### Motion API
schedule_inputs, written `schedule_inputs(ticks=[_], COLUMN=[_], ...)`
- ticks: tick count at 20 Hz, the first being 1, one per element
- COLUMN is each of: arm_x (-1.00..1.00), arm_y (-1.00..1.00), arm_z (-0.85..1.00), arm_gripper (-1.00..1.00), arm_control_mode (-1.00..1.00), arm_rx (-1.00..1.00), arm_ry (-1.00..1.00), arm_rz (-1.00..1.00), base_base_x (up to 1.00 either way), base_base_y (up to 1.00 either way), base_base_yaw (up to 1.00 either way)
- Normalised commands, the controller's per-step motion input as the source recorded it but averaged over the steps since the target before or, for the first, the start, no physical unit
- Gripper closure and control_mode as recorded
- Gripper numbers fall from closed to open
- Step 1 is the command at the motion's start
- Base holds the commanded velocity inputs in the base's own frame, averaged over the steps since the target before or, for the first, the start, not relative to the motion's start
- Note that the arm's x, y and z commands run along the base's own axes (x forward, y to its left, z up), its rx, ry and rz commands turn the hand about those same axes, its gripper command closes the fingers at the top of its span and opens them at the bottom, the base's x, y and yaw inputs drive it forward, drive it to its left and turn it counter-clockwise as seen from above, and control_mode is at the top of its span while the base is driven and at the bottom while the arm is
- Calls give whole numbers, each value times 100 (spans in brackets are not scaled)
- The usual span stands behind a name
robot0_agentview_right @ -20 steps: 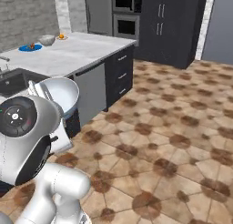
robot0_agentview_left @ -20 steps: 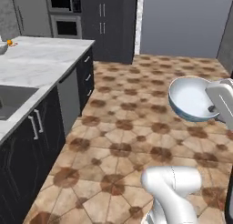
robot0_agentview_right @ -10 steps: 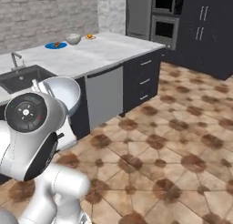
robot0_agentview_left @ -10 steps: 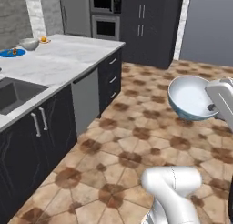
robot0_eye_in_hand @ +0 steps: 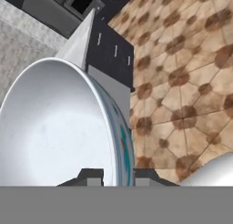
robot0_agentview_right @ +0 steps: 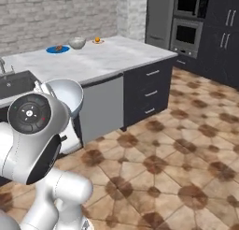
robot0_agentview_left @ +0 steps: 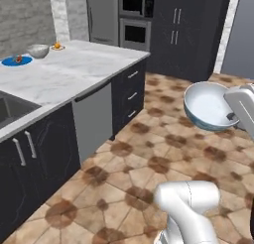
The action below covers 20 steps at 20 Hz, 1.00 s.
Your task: Take the smaller bowl and place it next to the appetizer plate on the dining counter , and place the larger bowl next to the plate with cooked food.
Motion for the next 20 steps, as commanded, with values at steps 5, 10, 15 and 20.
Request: schedule_inputs(ticks=[5, 10, 15, 20], arm_x=[0, 0, 0, 0], arm_y=[0, 0, 0, 0], arm_z=[0, 0, 0, 0], arm_gripper=[100, 100, 100, 100], arm_control_mode=[100, 100, 100, 100], arm_rx=[0, 0, 0, 0], arm_ry=[0, 0, 0, 0], arm_rz=[0, 0, 0, 0], base_base_x=[100, 100, 96, 83], base_base_y=[-100, -100, -100, -100], base_base_yaw=[25, 26, 30, 30])
